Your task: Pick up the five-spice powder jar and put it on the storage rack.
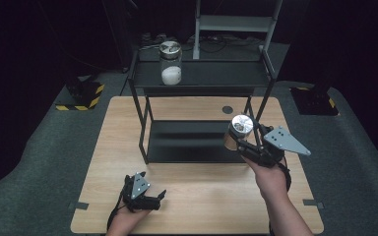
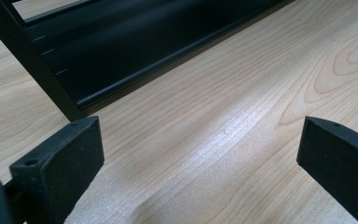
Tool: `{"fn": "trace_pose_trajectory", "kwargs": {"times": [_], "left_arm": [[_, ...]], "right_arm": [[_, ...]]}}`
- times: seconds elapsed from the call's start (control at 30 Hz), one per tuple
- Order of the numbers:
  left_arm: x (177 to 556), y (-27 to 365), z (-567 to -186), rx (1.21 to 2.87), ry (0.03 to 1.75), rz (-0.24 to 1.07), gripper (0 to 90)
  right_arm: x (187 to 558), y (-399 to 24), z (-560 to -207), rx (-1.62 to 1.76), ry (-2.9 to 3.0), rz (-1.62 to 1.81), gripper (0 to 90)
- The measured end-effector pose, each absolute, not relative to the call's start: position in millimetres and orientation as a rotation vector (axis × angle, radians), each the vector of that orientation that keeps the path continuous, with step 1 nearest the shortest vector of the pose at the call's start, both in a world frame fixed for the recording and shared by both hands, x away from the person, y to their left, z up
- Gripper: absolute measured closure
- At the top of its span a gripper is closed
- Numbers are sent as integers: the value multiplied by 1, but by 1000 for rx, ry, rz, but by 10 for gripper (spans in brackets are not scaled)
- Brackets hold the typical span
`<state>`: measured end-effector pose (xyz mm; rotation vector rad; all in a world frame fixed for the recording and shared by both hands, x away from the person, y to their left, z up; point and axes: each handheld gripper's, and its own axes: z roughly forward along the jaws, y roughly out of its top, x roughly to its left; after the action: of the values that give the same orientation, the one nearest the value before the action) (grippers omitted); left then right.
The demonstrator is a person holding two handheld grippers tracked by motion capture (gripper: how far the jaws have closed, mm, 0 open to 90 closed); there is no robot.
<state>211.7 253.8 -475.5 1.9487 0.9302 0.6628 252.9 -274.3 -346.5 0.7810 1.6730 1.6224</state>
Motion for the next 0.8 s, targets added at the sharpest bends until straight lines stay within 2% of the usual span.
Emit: {"fn": "trace_pose_trajectory", "kwargs": {"times": [0.8], "left_arm": [[212, 257, -476, 1934, 937, 649, 9]], "right_arm": [[261, -266, -289, 716, 1565, 1654, 339]]}}
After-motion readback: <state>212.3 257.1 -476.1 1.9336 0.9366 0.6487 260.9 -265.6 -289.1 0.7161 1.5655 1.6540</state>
